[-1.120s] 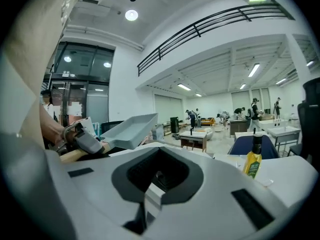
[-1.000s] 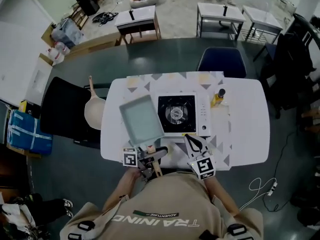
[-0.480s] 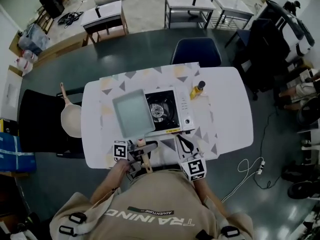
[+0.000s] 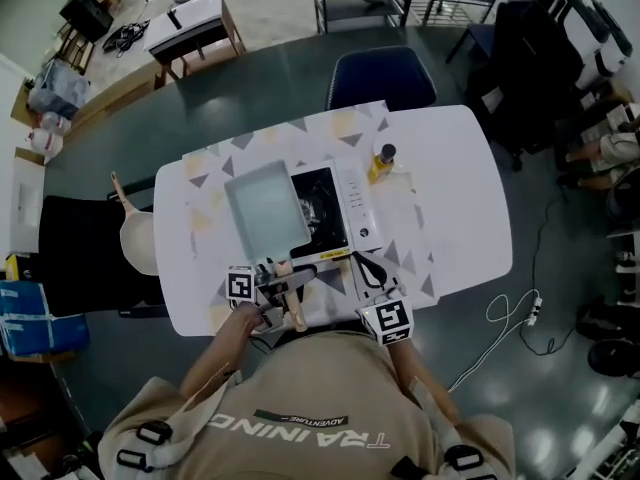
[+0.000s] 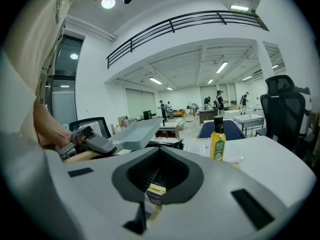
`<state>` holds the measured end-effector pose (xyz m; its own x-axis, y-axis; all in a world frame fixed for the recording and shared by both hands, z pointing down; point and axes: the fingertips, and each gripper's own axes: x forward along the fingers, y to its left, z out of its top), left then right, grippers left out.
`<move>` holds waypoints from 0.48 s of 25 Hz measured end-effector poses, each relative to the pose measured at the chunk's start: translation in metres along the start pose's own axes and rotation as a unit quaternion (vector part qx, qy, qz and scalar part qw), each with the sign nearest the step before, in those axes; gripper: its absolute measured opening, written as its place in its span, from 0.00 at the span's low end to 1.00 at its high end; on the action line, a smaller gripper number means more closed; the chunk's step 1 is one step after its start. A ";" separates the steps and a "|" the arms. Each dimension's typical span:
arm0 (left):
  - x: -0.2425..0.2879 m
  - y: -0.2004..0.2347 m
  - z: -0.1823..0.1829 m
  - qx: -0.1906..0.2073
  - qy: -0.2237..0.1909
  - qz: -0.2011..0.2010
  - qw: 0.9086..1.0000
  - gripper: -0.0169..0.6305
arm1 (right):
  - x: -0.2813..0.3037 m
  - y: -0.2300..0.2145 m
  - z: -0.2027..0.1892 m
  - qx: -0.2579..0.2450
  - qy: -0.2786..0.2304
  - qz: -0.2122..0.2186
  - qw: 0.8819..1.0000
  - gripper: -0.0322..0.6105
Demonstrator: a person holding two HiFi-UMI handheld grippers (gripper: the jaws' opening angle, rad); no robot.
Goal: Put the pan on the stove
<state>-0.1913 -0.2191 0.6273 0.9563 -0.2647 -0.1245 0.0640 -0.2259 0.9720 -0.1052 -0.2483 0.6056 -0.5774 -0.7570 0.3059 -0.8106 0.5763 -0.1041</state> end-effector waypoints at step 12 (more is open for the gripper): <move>0.022 0.033 -0.016 -0.026 0.051 0.044 0.997 0.16 | 0.002 -0.027 0.000 -0.007 0.011 0.035 0.999 0.06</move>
<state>-0.1633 -0.2179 0.6602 0.9828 -0.1836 -0.0193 -0.0097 -0.1559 0.9877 -0.0846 -0.2651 0.6093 -0.6300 -0.7083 0.3184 -0.7669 0.6319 -0.1117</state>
